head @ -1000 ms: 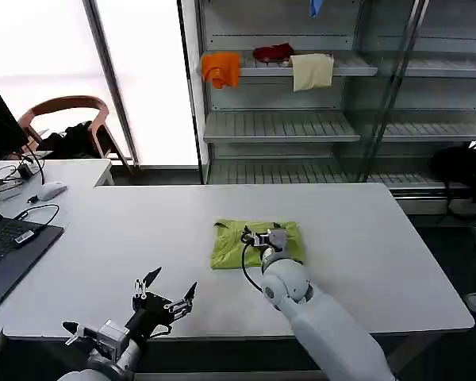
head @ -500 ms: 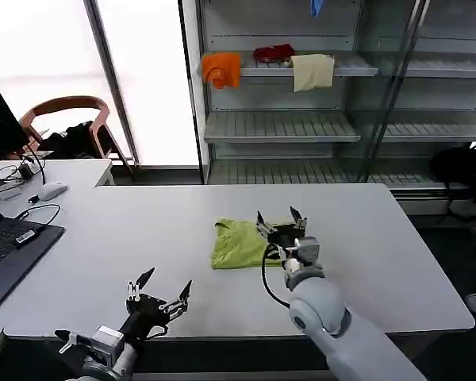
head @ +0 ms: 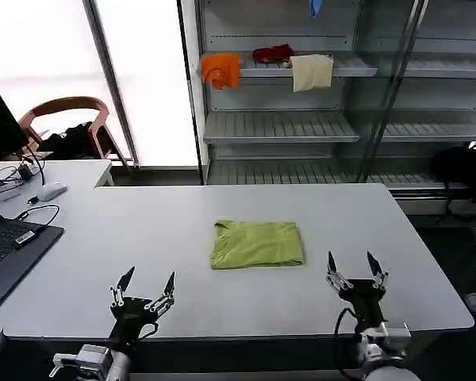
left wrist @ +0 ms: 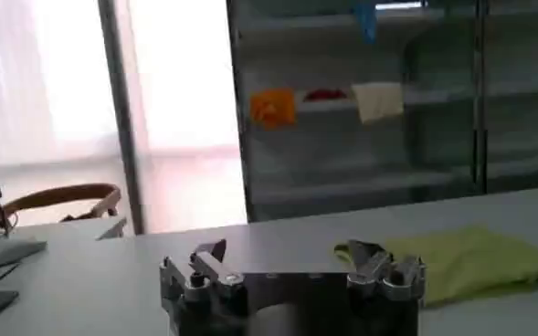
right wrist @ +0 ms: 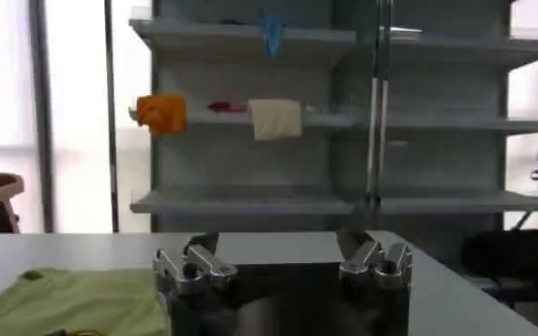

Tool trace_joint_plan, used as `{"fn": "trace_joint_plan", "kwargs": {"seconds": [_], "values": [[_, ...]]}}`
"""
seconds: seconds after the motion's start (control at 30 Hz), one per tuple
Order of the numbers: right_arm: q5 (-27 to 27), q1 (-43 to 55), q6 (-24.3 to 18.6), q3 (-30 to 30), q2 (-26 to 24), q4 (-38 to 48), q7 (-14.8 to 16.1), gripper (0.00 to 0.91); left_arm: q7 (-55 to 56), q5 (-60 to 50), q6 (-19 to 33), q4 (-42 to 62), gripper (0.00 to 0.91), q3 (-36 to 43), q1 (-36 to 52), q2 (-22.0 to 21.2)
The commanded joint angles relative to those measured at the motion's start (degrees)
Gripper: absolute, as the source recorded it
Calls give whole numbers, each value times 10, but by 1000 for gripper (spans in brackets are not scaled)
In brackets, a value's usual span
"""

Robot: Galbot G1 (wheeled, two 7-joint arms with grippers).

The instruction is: Fold and organize the clothes.

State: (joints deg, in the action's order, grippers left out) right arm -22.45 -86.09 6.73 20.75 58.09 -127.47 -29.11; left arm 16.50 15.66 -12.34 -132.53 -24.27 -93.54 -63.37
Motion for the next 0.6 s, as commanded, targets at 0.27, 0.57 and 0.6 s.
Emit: {"fn": "trace_joint_plan", "kwargs": {"seconds": [0.27,0.57,0.6], "values": [[38,-270,-195,111,-8,-20,8,907,9,-16,100,11,907,-8,-64,-36],[33,-278,-205,106,-13,-23,15,907,5,-18,102,-5,907,-12,-79,-39],[33,-278,-205,105,-13,-24,15,907,5,-19,101,-5,907,-12,-79,-40]]}}
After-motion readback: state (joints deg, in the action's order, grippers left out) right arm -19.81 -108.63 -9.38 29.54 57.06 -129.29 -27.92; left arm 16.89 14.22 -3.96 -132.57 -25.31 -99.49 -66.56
